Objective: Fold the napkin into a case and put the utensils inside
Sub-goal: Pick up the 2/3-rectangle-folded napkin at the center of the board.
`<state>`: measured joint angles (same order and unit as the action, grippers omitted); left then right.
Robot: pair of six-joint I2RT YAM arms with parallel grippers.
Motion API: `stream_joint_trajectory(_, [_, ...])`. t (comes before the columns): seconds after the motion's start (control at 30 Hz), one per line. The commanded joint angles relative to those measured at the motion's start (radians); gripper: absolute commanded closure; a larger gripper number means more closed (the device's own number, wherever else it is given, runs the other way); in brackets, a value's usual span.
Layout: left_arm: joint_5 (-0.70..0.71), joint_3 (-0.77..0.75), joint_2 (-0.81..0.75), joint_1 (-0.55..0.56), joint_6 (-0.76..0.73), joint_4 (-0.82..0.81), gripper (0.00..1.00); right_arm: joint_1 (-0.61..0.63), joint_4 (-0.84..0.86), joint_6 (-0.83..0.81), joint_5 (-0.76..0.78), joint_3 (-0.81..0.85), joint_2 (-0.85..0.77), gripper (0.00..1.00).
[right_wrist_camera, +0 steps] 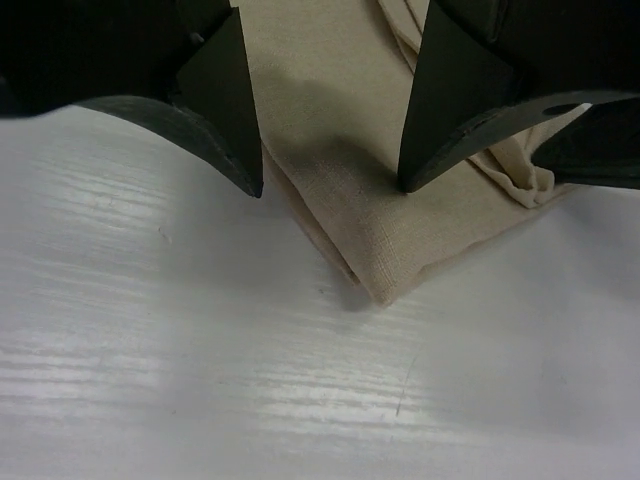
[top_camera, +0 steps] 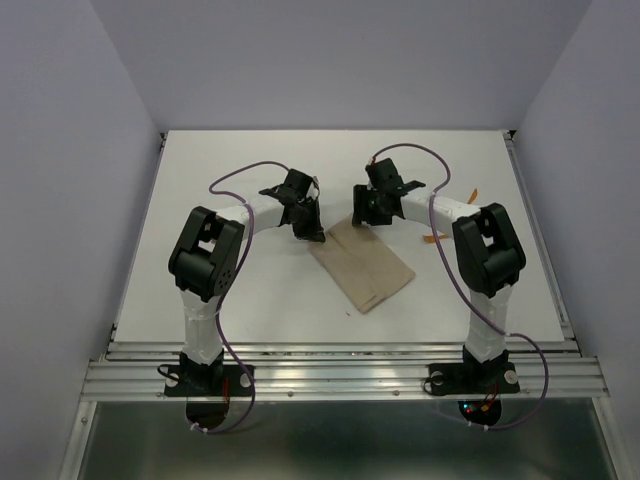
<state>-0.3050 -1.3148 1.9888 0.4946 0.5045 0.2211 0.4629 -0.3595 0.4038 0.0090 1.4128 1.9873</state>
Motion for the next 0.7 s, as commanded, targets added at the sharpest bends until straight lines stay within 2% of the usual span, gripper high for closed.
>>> stream_joint_trajectory(0.0, [0.033, 0.023, 0.031, 0.001, -0.038, 0.089, 1.00, -0.018, -0.033, -0.091, -0.154, 0.029, 0.028, 0.37])
stream_joint_trajectory(0.2, [0.029, 0.026, 0.033, -0.001, -0.035, 0.086, 1.00, -0.018, -0.033, -0.125, -0.207, 0.017, 0.060, 0.38])
stream_joint_trajectory(0.37, [0.033, 0.023, 0.030, -0.001, -0.035, 0.092, 1.00, -0.018, -0.030, -0.151, -0.270, 0.014, 0.067, 0.50])
stream_joint_trajectory(0.53, [0.035, 0.023, 0.033, -0.001, -0.035, 0.092, 1.00, -0.018, -0.029, -0.166, -0.299, 0.000, 0.045, 0.56])
stream_joint_trajectory(0.6, [0.033, 0.023, 0.034, -0.001, -0.035, 0.093, 1.00, -0.018, -0.032, -0.172, -0.300, -0.002, 0.045, 0.56])
stream_joint_trajectory(0.67, [0.033, 0.023, 0.033, -0.001, -0.035, 0.093, 1.00, -0.007, -0.048, -0.183, -0.294, 0.003, 0.048, 0.50])
